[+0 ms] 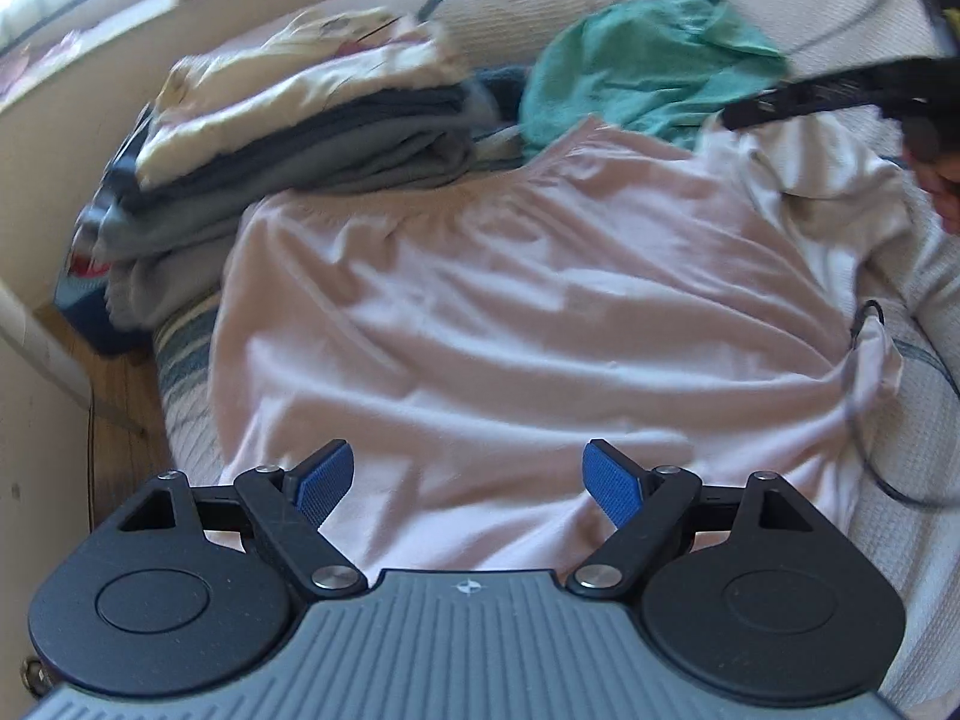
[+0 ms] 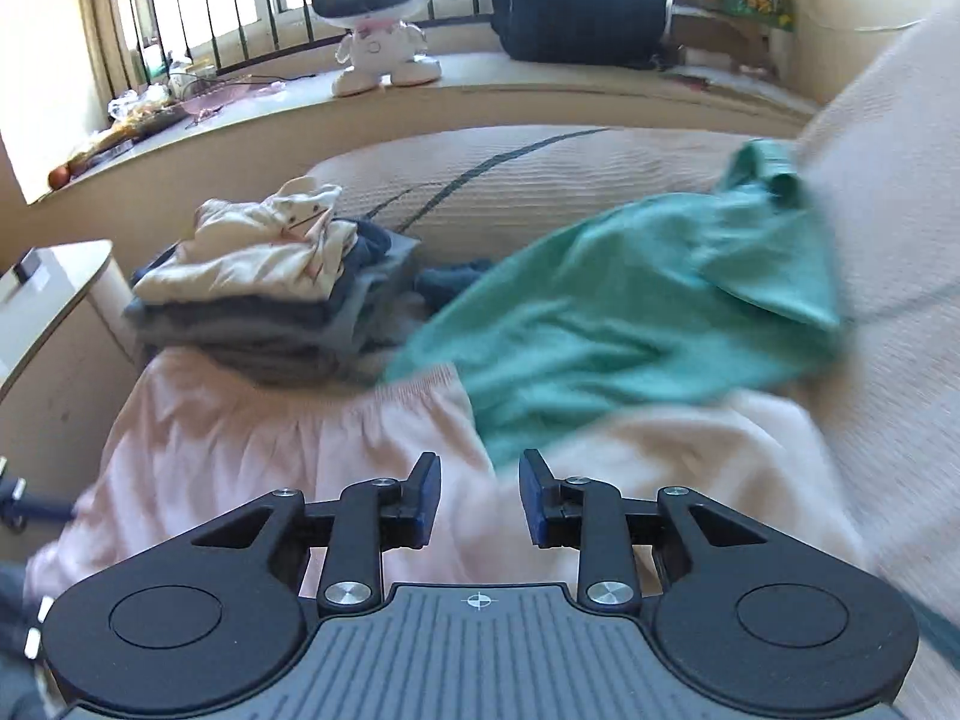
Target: Fold clothes
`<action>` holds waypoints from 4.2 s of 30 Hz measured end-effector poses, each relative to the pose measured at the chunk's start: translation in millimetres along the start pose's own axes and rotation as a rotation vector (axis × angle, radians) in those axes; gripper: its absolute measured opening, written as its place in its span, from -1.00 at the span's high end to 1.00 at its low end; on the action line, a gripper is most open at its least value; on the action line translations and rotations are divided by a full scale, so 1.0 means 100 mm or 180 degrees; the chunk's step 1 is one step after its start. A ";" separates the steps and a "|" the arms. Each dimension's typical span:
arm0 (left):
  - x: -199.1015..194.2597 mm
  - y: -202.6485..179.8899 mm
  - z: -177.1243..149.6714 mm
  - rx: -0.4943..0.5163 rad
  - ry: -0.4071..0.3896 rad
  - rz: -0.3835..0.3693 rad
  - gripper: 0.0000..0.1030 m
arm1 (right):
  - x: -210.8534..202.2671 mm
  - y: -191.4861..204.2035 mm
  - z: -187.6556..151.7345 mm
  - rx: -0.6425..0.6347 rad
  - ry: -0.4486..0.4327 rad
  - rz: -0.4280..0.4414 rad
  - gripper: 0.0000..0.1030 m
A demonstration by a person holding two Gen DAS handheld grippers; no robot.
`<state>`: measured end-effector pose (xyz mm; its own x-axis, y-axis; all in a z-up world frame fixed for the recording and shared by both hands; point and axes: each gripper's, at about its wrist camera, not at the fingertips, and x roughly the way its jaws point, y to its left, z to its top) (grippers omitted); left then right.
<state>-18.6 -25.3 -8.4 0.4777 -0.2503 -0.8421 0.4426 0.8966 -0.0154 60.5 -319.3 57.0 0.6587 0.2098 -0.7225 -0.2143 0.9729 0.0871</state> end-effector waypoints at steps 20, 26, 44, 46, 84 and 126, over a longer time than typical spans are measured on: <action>0.45 1.17 0.25 -0.0488 0.0254 0.0181 -0.61 | 0.33 0.22 0.41 0.0319 0.0089 0.0406 0.98; 0.37 1.08 0.01 -0.0546 0.0404 -0.0129 -0.61 | 0.22 0.69 0.58 0.0483 0.0075 0.1136 0.98; 0.06 1.06 -0.20 -0.0507 0.0168 -0.0202 -0.62 | 1.45 2.05 0.58 0.0313 0.0543 0.1210 0.82; 0.04 1.08 -0.20 -0.0529 0.0142 -0.0220 -0.62 | 1.27 2.00 0.60 0.0242 0.0411 0.1182 0.80; 0.75 0.98 0.95 -0.1164 0.0237 -0.0460 0.25 | -0.04 0.09 -0.82 -0.0056 0.0427 -0.0087 0.09; 0.51 2.08 0.84 -0.0859 -0.0116 0.0086 0.10 | 0.19 2.54 -0.78 -0.0220 0.1145 0.2157 0.21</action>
<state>161.3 117.8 -9.5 0.5157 -0.2334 -0.8244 0.2133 0.9669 -0.1403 -37.4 -76.1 12.1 0.0949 0.7016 -0.7062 -0.5398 0.6324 0.5557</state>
